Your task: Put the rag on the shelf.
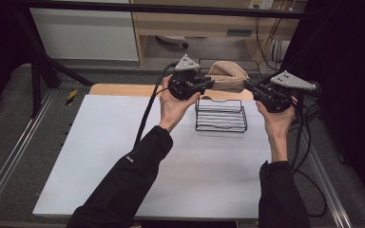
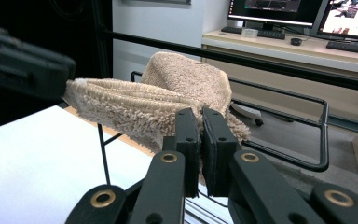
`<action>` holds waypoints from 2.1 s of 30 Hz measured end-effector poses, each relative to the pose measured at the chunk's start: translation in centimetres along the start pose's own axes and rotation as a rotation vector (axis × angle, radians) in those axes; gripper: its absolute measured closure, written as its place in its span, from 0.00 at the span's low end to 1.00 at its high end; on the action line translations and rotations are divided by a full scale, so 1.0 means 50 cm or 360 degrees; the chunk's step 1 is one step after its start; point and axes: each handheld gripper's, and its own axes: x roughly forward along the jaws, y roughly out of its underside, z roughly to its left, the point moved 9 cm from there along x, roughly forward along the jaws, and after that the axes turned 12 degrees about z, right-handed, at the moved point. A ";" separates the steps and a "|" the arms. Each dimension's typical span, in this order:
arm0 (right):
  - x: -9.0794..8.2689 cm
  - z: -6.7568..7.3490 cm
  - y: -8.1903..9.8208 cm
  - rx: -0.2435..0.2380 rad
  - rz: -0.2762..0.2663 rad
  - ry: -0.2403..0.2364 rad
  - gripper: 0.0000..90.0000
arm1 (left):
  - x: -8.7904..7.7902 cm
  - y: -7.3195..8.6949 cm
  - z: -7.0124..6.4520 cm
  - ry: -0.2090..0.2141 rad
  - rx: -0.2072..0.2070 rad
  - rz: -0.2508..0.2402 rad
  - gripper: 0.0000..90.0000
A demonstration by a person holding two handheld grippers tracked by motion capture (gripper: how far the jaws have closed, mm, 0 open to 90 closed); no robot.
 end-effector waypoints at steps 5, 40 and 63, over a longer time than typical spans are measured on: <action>0.004 0.000 0.008 -0.0008 0.0006 0.0000 0.95 | 0.024 0.015 -0.011 0.0013 0.0022 0.0088 0.97; 0.025 0.026 -0.041 0.0058 0.0023 -0.0088 0.97 | 0.059 0.052 -0.002 -0.0062 0.0079 0.0217 1.00; 0.006 0.044 0.024 -0.0027 0.0072 -0.0224 0.76 | -0.006 -0.024 0.013 -0.0134 -0.0041 0.0062 0.98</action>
